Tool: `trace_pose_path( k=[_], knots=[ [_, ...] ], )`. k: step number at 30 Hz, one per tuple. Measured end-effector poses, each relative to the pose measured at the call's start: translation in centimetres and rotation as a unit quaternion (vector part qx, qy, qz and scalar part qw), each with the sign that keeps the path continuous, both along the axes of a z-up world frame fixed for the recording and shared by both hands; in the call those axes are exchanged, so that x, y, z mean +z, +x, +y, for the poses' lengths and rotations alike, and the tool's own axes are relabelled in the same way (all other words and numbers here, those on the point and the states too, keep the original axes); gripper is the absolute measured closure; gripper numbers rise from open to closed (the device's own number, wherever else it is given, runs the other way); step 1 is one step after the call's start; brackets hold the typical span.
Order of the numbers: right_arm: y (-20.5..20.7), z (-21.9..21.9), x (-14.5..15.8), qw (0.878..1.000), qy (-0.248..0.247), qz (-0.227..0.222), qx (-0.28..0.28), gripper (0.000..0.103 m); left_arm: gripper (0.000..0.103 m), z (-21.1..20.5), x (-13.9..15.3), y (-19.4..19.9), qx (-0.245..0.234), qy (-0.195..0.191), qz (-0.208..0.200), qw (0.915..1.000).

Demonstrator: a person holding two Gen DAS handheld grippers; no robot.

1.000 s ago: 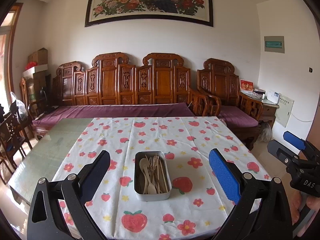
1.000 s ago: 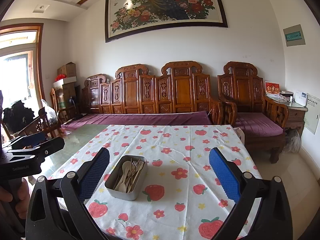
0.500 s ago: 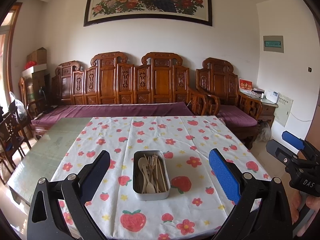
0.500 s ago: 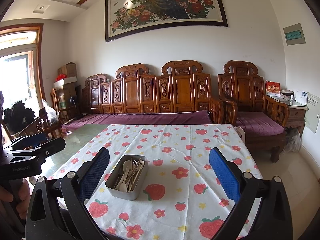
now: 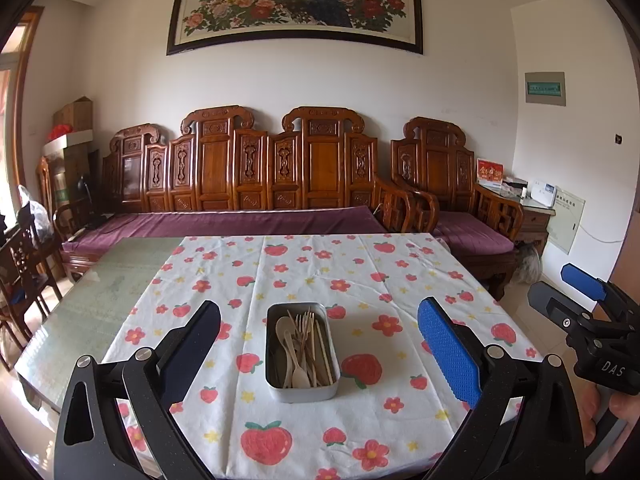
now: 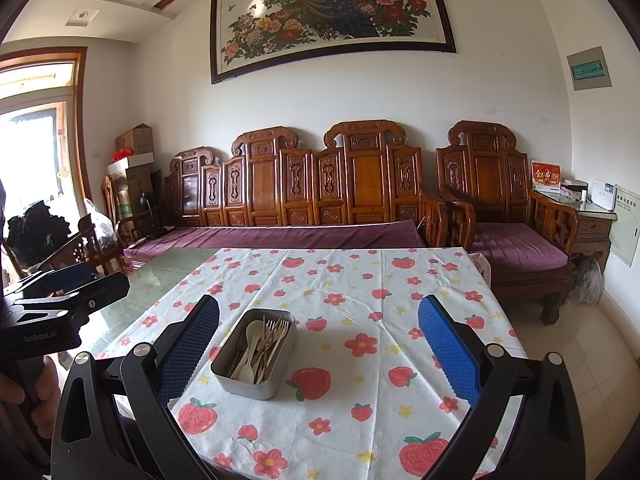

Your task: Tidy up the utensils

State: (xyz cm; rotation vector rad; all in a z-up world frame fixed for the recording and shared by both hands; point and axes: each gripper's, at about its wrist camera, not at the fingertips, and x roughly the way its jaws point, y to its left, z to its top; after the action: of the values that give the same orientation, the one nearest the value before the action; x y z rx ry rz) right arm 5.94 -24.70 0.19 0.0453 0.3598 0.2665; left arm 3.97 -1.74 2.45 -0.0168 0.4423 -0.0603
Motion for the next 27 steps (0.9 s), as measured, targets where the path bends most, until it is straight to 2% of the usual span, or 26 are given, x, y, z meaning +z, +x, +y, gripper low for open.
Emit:
trace_pose_path(
  k=[27],
  knots=[
    [0.11,0.01,-0.09,1.0,0.003,0.001,0.002,0.003,0.008,-0.02,0.05,-0.09,0.0,0.003,-0.001,1.0]
  ],
)
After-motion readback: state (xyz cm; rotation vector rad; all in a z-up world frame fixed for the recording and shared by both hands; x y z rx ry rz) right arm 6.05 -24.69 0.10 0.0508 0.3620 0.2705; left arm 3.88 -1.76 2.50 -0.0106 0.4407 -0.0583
